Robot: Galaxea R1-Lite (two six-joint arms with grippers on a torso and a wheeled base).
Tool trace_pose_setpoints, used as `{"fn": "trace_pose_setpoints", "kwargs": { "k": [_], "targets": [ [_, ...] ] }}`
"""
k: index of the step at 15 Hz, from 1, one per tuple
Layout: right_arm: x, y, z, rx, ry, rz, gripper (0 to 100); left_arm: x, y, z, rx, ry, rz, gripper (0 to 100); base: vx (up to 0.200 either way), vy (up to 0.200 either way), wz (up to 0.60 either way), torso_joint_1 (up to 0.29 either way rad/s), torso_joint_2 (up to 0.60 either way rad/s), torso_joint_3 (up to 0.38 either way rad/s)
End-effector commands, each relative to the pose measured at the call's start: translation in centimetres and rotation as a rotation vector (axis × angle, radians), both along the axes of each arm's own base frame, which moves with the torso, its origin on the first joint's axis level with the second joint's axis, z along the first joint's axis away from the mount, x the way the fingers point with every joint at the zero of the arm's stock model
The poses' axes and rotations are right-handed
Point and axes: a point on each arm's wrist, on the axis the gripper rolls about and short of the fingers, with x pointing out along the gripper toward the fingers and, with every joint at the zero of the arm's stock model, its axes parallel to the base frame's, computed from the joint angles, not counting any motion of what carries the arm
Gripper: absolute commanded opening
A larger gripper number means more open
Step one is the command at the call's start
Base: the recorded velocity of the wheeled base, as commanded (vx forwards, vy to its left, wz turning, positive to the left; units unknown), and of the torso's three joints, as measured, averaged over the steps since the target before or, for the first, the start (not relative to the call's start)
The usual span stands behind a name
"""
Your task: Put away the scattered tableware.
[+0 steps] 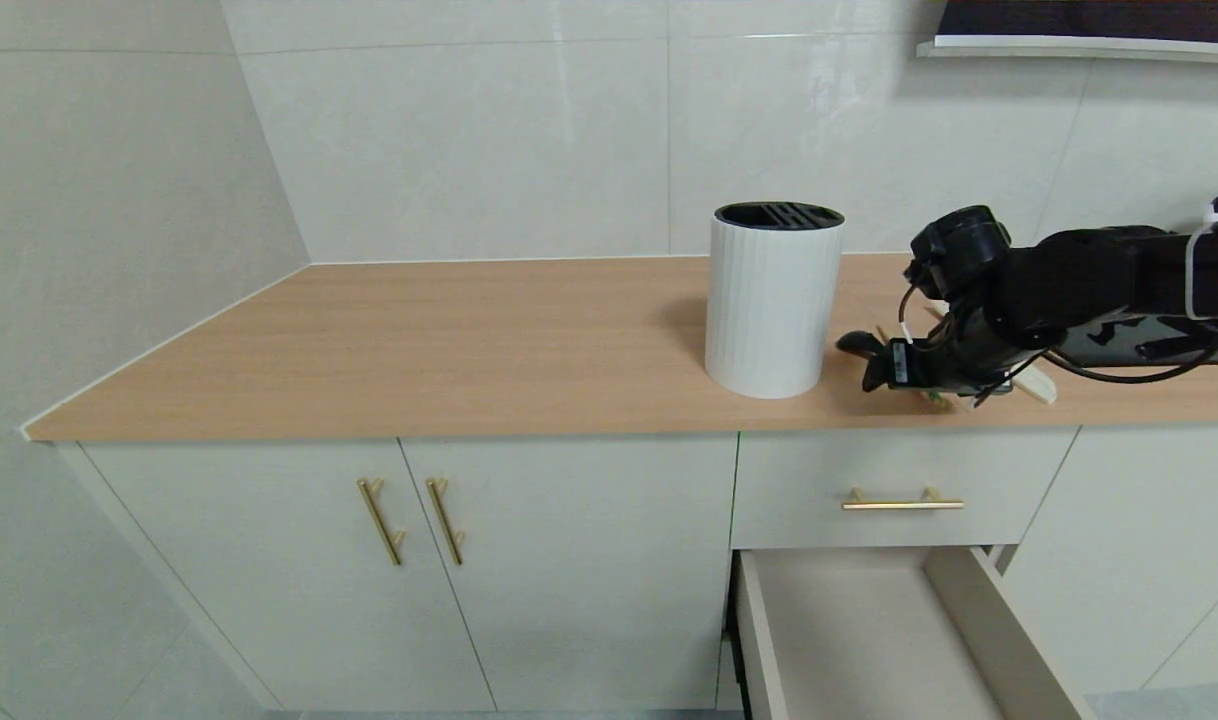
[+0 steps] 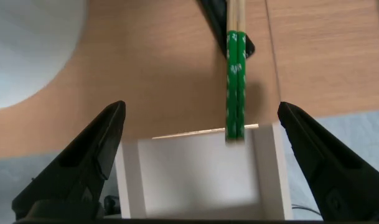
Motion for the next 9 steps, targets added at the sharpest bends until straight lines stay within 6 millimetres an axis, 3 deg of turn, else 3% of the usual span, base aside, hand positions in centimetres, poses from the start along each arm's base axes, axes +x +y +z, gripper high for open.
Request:
{"fn": "trace_pose_setpoints", "kwargs": {
  "k": [1,9],
  "targets": [
    [0.5,-0.2,-0.6,0.003,0.01,-0.016,100,0.0,0.0,0.0,0.0,0.0,0.002,100,0.0,0.0,0.0,0.0,0.0,0.0],
    [1.0,-2.0,-0.1,0.007,-0.008,-0.057,100,0.0,0.0,0.0,0.0,0.0,0.0,100,0.0,0.0,0.0,0.0,0.0,0.0]
  ]
}}
